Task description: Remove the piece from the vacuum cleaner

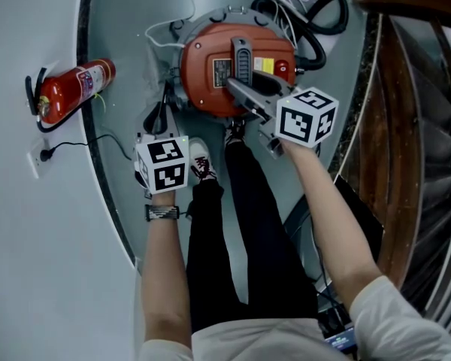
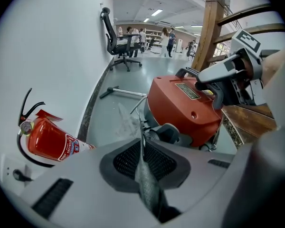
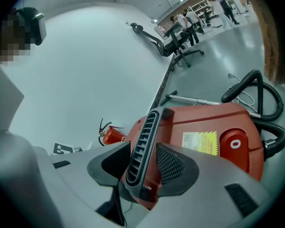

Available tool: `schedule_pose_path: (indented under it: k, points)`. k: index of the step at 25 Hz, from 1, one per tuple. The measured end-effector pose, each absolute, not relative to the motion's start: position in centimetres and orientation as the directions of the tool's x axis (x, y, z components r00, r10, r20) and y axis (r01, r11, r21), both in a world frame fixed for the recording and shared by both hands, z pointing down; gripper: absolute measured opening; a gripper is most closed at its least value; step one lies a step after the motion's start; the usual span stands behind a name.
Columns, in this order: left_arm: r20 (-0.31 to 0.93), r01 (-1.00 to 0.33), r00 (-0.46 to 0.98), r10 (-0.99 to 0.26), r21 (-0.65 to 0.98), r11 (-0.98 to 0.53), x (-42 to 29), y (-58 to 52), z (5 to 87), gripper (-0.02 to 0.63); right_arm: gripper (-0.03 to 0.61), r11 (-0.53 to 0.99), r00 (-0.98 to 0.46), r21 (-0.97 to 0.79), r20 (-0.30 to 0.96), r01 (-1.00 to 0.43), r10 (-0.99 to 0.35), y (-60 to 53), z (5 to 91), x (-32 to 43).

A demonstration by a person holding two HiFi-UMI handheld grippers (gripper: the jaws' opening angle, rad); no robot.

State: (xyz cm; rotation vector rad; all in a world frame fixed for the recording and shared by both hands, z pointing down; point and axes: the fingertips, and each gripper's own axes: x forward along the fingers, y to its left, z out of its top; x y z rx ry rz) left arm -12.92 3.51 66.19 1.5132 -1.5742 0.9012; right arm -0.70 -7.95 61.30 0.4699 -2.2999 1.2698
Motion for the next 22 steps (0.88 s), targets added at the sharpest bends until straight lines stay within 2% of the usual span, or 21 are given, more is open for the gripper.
schedule_pose_path:
  k: [9,22]
  points:
    - [0.878,-0.993,-0.002,-0.478,0.055,0.106,-14.2,3.9,66.1,0.031,0.181,0.536,-0.826,-0.673,0.557,-0.509,-0.086,-7.9,61.3,-0.8]
    - [0.876,-0.992,-0.004,-0.483,0.057,0.111,-14.5,4.1,66.2,0.031,0.183,0.547,-0.822,-0.659,0.56,-0.516,-0.102,-7.9,61.2,-0.8]
